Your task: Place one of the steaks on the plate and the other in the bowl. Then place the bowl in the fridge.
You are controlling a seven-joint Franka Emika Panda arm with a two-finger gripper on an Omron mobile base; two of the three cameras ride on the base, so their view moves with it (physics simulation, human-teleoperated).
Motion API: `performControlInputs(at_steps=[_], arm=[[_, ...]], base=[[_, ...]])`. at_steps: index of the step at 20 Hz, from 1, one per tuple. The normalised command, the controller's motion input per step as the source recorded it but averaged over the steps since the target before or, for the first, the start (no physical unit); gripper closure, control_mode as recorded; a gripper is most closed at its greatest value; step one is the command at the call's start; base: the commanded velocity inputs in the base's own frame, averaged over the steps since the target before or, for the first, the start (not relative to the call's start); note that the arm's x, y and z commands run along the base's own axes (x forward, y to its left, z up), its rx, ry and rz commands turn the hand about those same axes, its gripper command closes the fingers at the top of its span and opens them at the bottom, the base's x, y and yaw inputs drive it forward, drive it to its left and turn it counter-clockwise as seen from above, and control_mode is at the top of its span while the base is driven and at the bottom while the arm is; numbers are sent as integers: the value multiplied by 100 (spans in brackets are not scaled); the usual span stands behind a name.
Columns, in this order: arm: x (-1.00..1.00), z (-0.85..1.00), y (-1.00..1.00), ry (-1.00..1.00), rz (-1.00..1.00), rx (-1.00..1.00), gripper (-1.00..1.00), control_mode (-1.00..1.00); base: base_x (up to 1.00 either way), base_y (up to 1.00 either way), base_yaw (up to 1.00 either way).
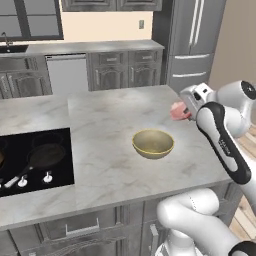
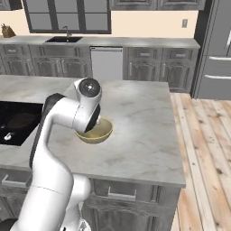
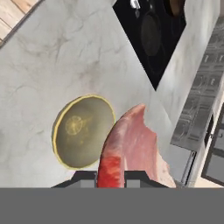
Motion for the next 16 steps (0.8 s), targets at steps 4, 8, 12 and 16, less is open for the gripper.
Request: performControlInputs(at_steps=[4,8,12,16], arm=[[4,-55,14,6,15,0,100,-100],[0,-51,9,2,13,0,100,-100],[1,-44,5,1,11,0,100,-100],[13,-39,0,4,5,0,100,-100]], base=[[0,0,0],[0,0,0],[0,0,0],[0,0,0]])
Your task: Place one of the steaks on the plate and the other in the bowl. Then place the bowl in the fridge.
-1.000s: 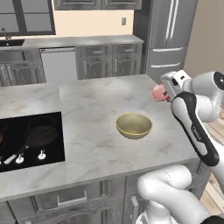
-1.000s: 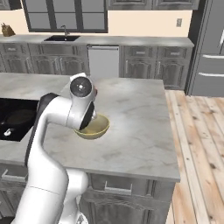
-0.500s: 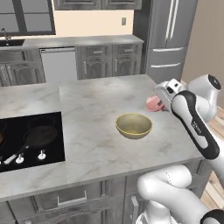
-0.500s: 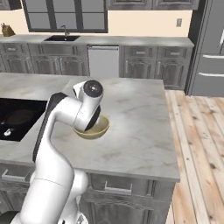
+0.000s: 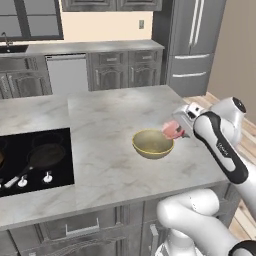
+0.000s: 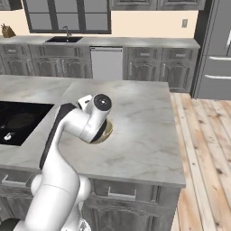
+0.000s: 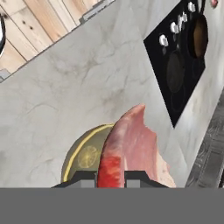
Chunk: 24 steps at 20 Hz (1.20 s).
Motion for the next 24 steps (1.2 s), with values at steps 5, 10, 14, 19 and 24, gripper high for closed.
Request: performControlInputs(at_steps=[5,10,14,19,24], arm=[[19,-33,0,5,3,0,100,-100],[30,-26,0,6,2,0,100,-100],[36,-23,0,6,2,0,100,-100],[35,-26,0,8,2,0,100,-100],[36,-25,3,9,1,0,100,-100]], base=[[0,0,0],[0,0,0],[0,0,0],[0,0,0],[0,0,0]])
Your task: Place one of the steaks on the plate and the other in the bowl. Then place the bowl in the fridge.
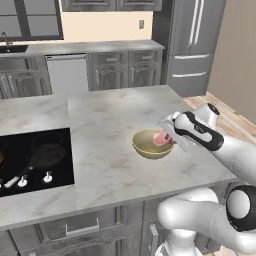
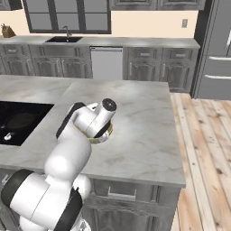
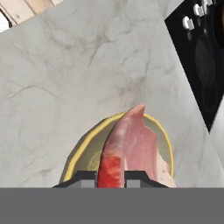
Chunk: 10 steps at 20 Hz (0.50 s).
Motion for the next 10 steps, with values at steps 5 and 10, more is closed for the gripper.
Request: performControlInputs(at_steps=[5,10], arm=[[34,-24,3,9,1,0,100,-100],[24,-24,9,10,1,0,100,-100]], base=[[0,0,0],[0,0,0]])
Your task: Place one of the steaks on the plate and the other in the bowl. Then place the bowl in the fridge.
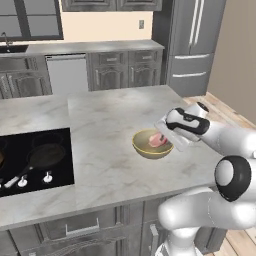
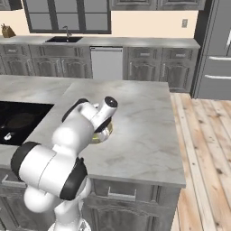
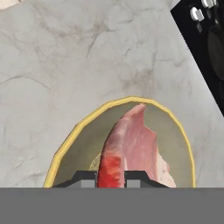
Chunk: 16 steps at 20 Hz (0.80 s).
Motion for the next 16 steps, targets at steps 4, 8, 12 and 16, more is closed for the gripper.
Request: performControlInputs(at_steps=[4,8,12,16], arm=[[20,-24,16,12,0,0,100,-100],[15,-21,6,8,0,0,100,-100],[20,-14,0,1,0,0,100,-100],[23,-15,0,0,0,0,100,-100]], base=[[0,0,0],[0,0,0],[0,0,0],[0,0,0]])
